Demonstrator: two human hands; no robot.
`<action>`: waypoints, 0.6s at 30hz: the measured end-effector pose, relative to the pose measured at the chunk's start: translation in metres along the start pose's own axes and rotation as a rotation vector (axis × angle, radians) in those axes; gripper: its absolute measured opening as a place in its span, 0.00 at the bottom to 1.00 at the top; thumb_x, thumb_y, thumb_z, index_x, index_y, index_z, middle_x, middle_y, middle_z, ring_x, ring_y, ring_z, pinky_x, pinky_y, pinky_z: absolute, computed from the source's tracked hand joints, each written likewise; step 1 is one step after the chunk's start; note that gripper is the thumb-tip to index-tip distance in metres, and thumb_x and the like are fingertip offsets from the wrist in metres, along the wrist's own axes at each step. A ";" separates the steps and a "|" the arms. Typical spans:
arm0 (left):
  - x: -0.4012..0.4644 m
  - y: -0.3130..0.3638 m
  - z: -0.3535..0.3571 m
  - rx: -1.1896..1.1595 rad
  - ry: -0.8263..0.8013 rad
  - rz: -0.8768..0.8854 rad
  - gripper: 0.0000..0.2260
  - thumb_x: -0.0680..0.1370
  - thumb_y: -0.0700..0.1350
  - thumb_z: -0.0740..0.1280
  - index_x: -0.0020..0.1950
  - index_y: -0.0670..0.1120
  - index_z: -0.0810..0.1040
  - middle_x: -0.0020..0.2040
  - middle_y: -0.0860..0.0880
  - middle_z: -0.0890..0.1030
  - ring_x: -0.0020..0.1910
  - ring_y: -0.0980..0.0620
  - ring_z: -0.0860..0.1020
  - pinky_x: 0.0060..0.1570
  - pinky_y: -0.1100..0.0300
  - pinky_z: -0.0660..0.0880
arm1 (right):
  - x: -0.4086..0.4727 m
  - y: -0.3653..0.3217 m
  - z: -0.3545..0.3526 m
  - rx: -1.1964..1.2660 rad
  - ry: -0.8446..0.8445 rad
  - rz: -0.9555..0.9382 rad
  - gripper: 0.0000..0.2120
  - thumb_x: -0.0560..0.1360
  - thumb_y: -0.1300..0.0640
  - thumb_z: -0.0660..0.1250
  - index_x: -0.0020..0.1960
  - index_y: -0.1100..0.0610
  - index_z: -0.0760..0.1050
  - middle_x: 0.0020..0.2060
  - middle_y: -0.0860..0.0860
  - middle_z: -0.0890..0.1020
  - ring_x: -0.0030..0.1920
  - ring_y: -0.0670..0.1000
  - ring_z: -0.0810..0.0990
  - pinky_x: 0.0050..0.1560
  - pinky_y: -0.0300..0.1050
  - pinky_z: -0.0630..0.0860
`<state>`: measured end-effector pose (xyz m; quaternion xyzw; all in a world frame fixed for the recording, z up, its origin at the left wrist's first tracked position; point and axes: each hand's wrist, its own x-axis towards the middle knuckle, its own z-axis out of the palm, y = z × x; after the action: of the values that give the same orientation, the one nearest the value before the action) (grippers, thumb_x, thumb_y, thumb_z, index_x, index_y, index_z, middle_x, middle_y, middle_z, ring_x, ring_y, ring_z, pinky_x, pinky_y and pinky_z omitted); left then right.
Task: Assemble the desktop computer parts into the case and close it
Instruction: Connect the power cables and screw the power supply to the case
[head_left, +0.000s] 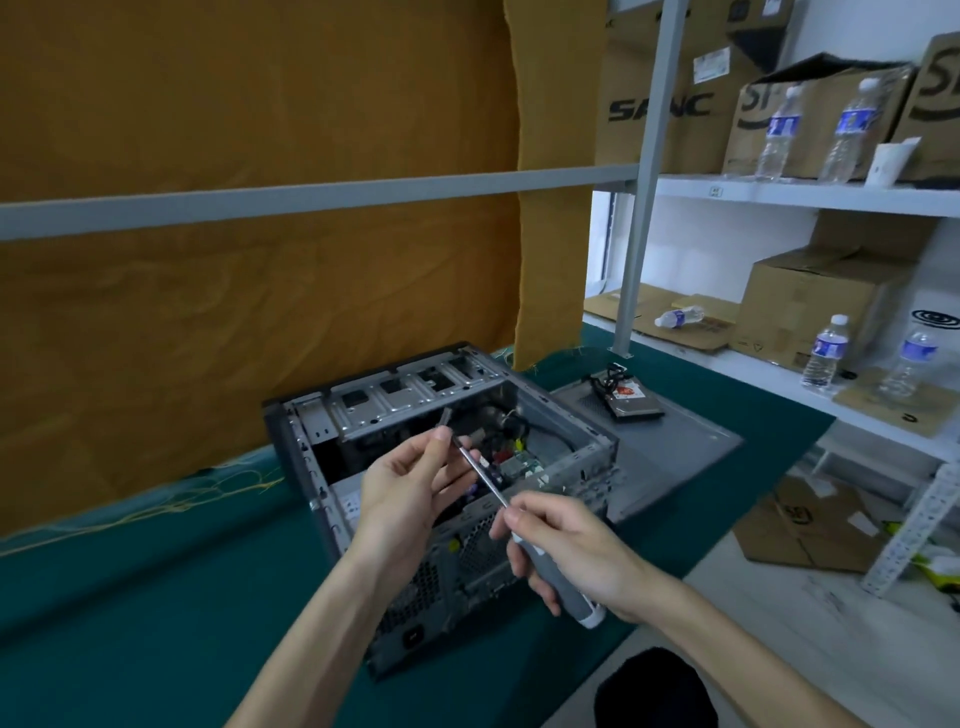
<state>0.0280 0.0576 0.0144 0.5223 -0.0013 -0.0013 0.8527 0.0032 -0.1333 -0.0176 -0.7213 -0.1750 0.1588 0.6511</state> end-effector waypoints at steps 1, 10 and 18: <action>-0.007 0.000 -0.004 -0.001 0.012 -0.005 0.13 0.80 0.46 0.69 0.57 0.37 0.82 0.52 0.42 0.86 0.53 0.46 0.86 0.47 0.59 0.82 | -0.005 0.001 0.005 -0.017 -0.005 -0.005 0.12 0.85 0.49 0.61 0.51 0.54 0.79 0.36 0.53 0.79 0.26 0.51 0.73 0.25 0.43 0.73; -0.070 -0.006 -0.039 0.072 -0.010 -0.042 0.12 0.82 0.46 0.68 0.54 0.36 0.81 0.51 0.40 0.86 0.55 0.44 0.85 0.54 0.55 0.82 | -0.048 0.010 0.046 -0.091 -0.016 0.002 0.12 0.85 0.52 0.63 0.53 0.60 0.79 0.36 0.54 0.80 0.24 0.51 0.73 0.24 0.42 0.72; -0.108 -0.053 -0.059 -0.160 0.129 -0.216 0.10 0.82 0.42 0.68 0.57 0.35 0.81 0.49 0.42 0.85 0.46 0.50 0.85 0.44 0.59 0.83 | -0.076 0.031 0.076 -0.108 -0.008 0.194 0.15 0.84 0.49 0.64 0.52 0.63 0.77 0.35 0.56 0.81 0.25 0.51 0.75 0.25 0.42 0.72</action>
<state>-0.0795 0.0866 -0.0597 0.4487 0.1099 -0.0598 0.8849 -0.0979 -0.1034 -0.0557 -0.7681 -0.1153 0.2141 0.5923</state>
